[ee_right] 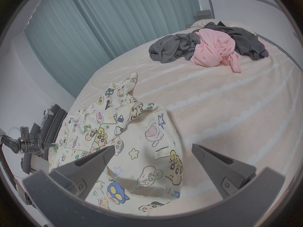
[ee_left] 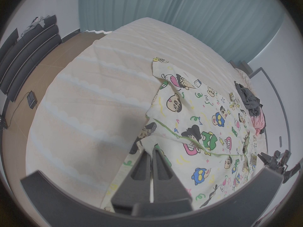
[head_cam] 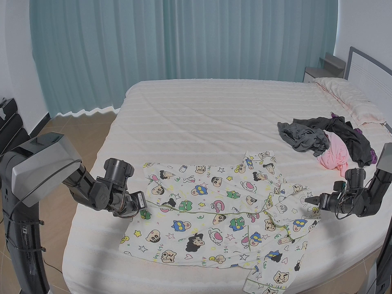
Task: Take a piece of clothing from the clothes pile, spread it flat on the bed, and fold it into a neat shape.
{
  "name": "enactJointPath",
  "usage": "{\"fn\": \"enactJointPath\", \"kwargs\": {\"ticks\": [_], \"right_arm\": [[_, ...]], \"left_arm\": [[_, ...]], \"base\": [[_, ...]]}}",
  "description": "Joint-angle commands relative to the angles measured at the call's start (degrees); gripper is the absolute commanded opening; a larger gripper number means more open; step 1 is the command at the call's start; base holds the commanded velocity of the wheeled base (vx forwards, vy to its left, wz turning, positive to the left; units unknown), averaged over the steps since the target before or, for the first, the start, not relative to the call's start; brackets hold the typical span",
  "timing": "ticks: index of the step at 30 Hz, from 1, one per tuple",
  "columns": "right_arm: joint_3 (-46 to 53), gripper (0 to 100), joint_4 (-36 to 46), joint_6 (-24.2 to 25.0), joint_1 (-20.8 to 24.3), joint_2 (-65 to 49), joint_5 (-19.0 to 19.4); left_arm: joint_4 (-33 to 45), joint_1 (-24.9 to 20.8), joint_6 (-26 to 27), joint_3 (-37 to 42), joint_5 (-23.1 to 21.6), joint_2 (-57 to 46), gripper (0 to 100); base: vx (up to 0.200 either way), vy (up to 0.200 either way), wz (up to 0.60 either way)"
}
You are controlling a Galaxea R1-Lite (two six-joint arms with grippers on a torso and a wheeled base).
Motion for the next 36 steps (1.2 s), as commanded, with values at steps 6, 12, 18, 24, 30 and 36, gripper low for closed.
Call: {"fn": "enactJointPath", "kwargs": {"ticks": [6, 12, 18, 24, 30, 36], "right_arm": [[0.2, 100, -0.1, 0.0, 0.2, -0.3, 0.0], [0.2, 100, 0.0, 0.0, 0.2, -0.4, 0.0], [0.3, 100, 0.0, 0.0, 0.2, -0.3, 0.0], [0.3, 100, 0.0, 0.0, 0.3, -0.3, -0.1], [0.5, 100, 0.0, 0.1, 1.1, -0.1, 0.0], [0.9, 100, -0.1, 0.0, 1.3, -0.1, 0.0]], "left_arm": [[-11.5, 0.5, 0.2, 11.0, -4.6, -8.4, 0], [-17.2, 1.2, 0.2, 11.7, -4.5, -4.9, 100], [-15.6, 4.1, 0.2, 6.2, -0.4, 1.5, 100], [-6.8, 8.5, -2.2, -5.0, -1.3, 1.9, 100], [-0.3, 8.1, -10.9, -13.9, -11.0, 2.5, 100], [-0.3, 5.0, -3.7, -20.5, -14.3, 10.9, 100]], "base": [[0.000, 0.000, 0.00], [0.000, 0.000, 0.00], [0.000, 0.000, 0.00], [0.000, 0.000, 0.00], [0.000, 0.000, 0.00], [0.000, 0.000, 0.00]]}}
